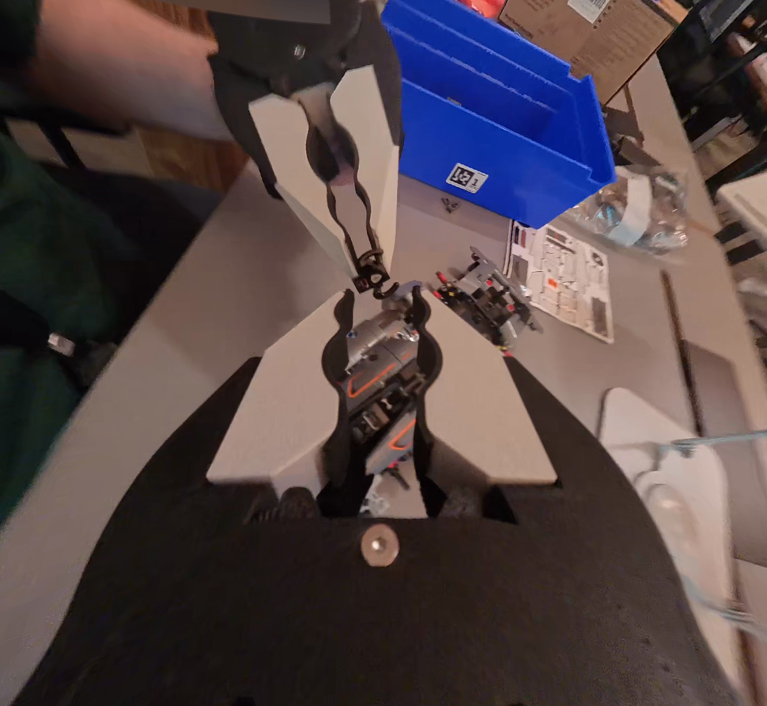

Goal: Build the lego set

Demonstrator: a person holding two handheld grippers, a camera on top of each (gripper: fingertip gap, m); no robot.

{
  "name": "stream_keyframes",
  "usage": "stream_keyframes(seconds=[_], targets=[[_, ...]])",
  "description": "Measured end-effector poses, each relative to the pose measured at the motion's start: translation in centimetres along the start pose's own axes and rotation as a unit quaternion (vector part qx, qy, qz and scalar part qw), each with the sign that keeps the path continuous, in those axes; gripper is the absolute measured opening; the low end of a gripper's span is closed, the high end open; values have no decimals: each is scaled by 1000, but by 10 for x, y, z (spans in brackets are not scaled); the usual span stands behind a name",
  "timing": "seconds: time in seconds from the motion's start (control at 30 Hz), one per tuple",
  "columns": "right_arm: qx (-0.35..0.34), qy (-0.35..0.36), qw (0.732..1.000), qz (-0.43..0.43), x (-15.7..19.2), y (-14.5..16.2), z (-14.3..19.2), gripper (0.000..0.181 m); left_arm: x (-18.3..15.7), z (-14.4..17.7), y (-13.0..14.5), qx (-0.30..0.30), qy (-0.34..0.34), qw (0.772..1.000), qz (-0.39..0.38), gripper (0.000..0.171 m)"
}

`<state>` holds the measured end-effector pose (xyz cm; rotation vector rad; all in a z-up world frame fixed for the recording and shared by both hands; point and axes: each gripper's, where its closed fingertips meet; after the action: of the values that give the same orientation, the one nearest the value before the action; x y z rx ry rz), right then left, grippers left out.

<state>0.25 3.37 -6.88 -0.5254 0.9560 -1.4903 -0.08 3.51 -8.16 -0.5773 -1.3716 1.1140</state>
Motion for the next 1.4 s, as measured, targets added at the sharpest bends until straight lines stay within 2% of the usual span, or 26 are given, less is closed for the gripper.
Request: stream_keyframes(seconds=[0.17, 0.47, 0.53, 0.63, 0.77, 0.87, 1.0, 1.23, 1.4], targets=[[52, -2, 995, 86, 0, 1, -12, 18, -1, 2, 2, -1, 33, 999, 16, 7], [83, -27, 988, 131, 7, 2, -16, 23, -8, 1, 10, 19, 60, 998, 4, 7], [85, -36, 987, 132, 10, 3, -19, 15, -8, 0, 11, 21, 60, 998, 1, 7], [86, -36, 987, 131, 10, 5, -22, 15, -8, 0, 16, 29, 62, 998, -4, 7], [79, -31, 989, 120, 5, 6, -24, 14, -2, -1, 18, 34, 49, 998, 4, 8], [83, -20, 989, 118, -3, 8, -23, 14, 8, -4, 25, 46, 16, 999, 1, 18], [87, 8, 989, 123, -18, 11, -19, 15, 20, -2, 35, 58, -7, 998, 21, 25], [124, 114, 963, 212, -56, 19, -17, 15, 43, -2, 55, 83, -50, 994, 45, 27], [138, 118, 956, 229, -59, 26, -21, 15, 51, -4, 69, 106, -66, 991, 42, 26]])
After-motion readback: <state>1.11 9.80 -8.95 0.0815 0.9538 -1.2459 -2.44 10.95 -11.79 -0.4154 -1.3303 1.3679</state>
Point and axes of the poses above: each gripper's, where its closed fingertips meet, z back along the fingers, y out of its underside, x = y × z across the jaws, and after that the axes turned 12 degrees about -y, right-handed
